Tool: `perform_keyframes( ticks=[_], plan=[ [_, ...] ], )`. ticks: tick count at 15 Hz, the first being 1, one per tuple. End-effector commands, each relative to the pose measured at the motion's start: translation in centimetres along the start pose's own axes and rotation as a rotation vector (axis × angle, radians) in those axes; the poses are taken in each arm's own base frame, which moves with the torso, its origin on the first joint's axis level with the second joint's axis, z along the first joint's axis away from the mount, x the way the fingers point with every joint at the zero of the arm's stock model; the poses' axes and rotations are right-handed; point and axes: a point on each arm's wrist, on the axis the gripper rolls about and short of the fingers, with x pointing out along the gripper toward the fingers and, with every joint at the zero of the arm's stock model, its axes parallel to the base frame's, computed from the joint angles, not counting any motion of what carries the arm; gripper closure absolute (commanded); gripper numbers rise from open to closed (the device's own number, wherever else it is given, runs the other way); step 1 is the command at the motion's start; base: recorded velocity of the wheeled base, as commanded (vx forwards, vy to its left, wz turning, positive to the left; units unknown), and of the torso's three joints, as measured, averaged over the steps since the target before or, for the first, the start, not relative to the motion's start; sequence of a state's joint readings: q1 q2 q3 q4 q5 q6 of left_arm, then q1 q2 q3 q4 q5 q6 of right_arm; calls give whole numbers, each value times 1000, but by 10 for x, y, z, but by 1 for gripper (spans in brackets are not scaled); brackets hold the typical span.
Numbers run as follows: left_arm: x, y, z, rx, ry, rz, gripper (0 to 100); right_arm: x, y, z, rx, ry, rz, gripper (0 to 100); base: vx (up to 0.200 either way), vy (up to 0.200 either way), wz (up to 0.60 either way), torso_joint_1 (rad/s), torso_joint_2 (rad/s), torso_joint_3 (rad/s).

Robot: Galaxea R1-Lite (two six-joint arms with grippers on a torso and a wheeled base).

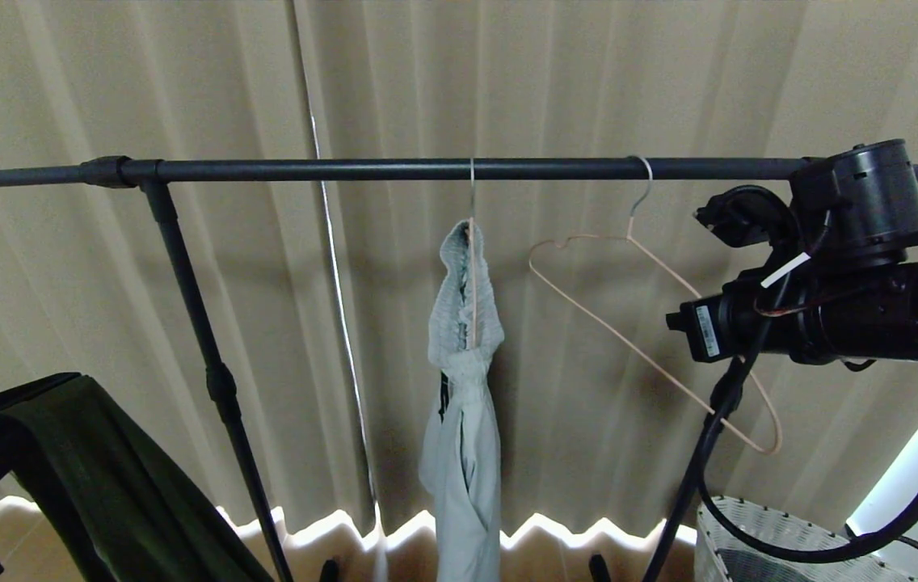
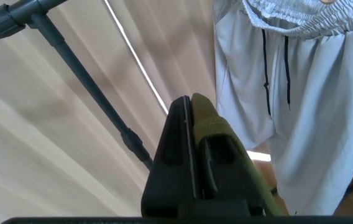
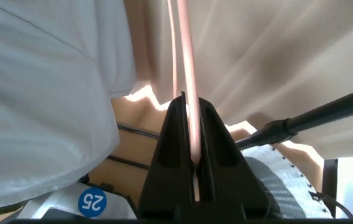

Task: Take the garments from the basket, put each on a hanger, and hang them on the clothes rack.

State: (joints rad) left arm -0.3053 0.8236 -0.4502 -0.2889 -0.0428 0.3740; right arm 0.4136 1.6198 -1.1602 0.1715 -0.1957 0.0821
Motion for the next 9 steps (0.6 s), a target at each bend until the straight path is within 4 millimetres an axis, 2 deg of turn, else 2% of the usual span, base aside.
perform_keyframes(
  ticks=[1,9],
  plan=[
    [0,0,0,0,1,-1,100,-7,-1,2,4,-21,-6,100,0,0,0,0,0,0],
    [1,0,0,0,1,-1,100,-29,-5,13,24,-141,-4,100,0,0,0,0,0,0]
  ],
)
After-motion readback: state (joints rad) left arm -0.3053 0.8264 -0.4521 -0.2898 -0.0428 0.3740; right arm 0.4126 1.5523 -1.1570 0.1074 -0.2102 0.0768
